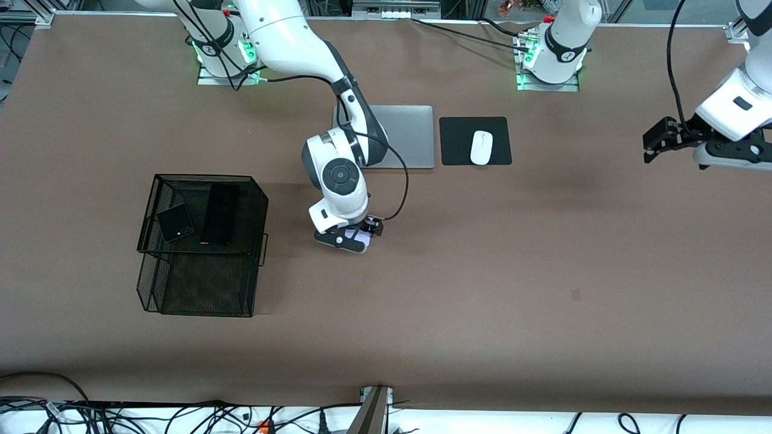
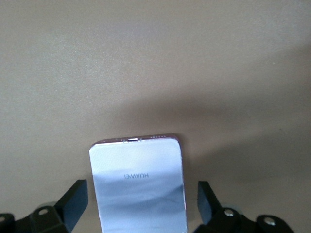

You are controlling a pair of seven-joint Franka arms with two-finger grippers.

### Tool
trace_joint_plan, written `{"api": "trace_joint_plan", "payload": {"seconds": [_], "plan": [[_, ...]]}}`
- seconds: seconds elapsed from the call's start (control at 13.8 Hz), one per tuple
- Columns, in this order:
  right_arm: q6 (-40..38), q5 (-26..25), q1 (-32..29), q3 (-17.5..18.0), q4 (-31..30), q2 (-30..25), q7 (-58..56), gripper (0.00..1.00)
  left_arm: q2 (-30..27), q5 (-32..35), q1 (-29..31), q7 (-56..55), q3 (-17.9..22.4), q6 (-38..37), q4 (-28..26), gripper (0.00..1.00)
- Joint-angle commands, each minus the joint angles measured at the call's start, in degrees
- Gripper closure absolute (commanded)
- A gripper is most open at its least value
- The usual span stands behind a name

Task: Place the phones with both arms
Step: 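Grasp the white phone with the right gripper while the left gripper withdraws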

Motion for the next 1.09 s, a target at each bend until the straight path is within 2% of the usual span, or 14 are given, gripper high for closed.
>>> {"api": "trace_joint_plan", "payload": {"seconds": [0.0,0.22,0.29,0.36,0.44,0.51,0.58,0.8,1.02], "plan": [[2.5,1.09,-0.02,0.56,0.02,0.8,0.48,0.0,1.92,-1.58,1.24,0.92,-1.16,-1.3,3.23,0.0],[3.12,1.0,-0.02,0.65,0.02,1.6,0.22,0.0,2.01,-1.58,0.71,0.92,-1.16,-1.48,3.32,0.0],[3.12,1.0,-0.02,0.65,-0.06,1.6,-0.14,0.09,1.92,-1.58,0.54,0.92,-1.25,-1.65,3.41,0.0],[3.12,0.91,0.07,0.65,-0.07,1.6,-0.49,0.3,1.92,-1.58,0.53,0.92,-1.25,-2.26,3.41,0.0],[3.04,0.74,0.07,0.65,-0.07,1.6,-0.58,0.54,2.01,-1.58,0.53,1.18,-1.25,-2.36,3.5,0.0],[3.04,0.39,0.07,0.65,0.2,1.51,-1.01,0.7,2.09,-1.58,0.71,1.44,-1.16,-2.36,3.5,0.0],[2.34,0.3,0.07,0.47,0.46,0.9,-1.1,0.76,2.09,-1.58,0.88,1.45,-1.16,-2.36,3.58,0.0],[-6.94,-0.49,0.07,-0.84,2.47,-4.09,-1.11,0.76,2.18,-1.58,0.53,1.45,-1.25,-2.44,3.76,0.0],[-20.13,-0.94,-0.28,-6.01,5.81,-11.21,-5.91,0.76,2.18,-1.58,0.53,1.45,-1.25,-2.45,3.85,0.0]]}}
